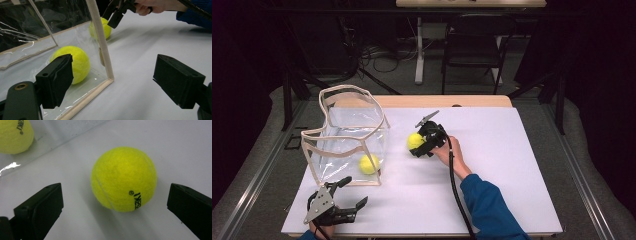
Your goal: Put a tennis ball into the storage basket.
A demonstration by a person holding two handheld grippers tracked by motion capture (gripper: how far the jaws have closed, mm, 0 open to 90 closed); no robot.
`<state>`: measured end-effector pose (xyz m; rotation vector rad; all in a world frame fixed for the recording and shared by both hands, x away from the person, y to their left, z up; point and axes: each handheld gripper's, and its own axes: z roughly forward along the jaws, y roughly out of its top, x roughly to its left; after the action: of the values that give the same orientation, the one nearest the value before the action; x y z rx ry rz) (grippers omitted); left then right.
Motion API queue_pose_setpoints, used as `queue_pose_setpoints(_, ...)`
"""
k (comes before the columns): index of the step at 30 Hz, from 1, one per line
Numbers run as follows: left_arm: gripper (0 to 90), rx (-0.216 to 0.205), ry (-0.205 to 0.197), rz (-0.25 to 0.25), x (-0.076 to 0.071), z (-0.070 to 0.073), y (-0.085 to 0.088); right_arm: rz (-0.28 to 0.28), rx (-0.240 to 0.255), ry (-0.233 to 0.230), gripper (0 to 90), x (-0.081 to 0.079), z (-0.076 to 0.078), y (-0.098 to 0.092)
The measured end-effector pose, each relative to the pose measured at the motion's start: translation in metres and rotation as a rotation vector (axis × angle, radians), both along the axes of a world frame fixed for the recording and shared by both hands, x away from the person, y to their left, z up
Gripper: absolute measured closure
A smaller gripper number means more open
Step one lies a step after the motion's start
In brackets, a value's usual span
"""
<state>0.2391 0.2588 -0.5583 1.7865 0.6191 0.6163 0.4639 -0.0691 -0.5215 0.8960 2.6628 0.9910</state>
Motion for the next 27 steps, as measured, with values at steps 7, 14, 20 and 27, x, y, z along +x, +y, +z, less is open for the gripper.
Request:
queue_pose_setpoints(7,15.8,0.002,0.0,0.003,0.0,0.0,0.0,-0.016,-0.014,-0.005,0.0,0.01,-0.002,0.004)
queue_pose_setpoints(14,15.8,0.002,0.001,0.003,0.0,0.0,0.0,-0.019,-0.017,-0.014,0.5,0.013,-0.008,0.009)
queue_pose_setpoints(20,15.9,0.005,-0.001,0.001,0.0,0.0,0.0,-0.017,-0.006,0.0,0.7,0.017,-0.012,0.012)
queue_pose_setpoints(27,15.8,0.006,0.0,-0.002,0.0,0.0,-0.001,-0.033,0.003,0.015,6.6,0.02,-0.017,0.013)
